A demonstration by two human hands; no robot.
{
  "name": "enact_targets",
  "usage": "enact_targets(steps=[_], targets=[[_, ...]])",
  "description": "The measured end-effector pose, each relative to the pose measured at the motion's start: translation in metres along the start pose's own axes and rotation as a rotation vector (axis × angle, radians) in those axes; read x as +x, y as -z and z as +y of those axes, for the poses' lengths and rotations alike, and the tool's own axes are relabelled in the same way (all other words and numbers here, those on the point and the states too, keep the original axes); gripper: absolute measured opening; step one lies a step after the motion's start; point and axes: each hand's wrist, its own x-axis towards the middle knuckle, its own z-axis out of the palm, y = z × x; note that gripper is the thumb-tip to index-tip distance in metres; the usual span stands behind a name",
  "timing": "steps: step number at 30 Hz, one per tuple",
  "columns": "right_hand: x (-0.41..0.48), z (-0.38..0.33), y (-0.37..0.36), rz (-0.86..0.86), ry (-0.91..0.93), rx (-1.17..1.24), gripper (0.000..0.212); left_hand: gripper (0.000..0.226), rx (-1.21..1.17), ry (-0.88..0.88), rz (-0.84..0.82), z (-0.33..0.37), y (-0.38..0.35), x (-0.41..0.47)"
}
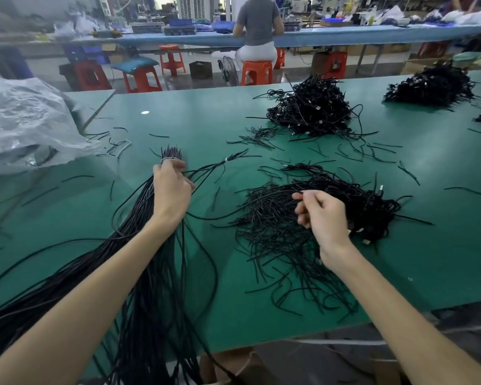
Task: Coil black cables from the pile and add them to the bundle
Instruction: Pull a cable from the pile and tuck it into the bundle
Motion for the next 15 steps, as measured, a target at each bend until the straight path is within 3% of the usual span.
enact_targets(steps=[4, 6, 10, 15], targets=[[0.0, -0.005, -0.039, -0.265, -0.033, -0.12, 0.022, 0.024, -0.139, -0.089, 0.008, 0.023, 0.005, -0.025], [0.003, -0.01, -0.062, -0.357, -0.104, -0.095, 0.028, 0.022, -0.157, -0.121, -0.04, 0.032, 0.003, -0.041], [0.013, -0.023, -0.104, -0.415, -0.257, -0.039, 0.052, 0.021, -0.209, -0.102, -0.193, 0.038, -0.003, -0.078], [0.022, -0.022, -0.137, -0.373, -0.253, -0.117, 0.027, 0.023, -0.235, -0.059, -0.352, 0.031, 0.005, -0.09]])
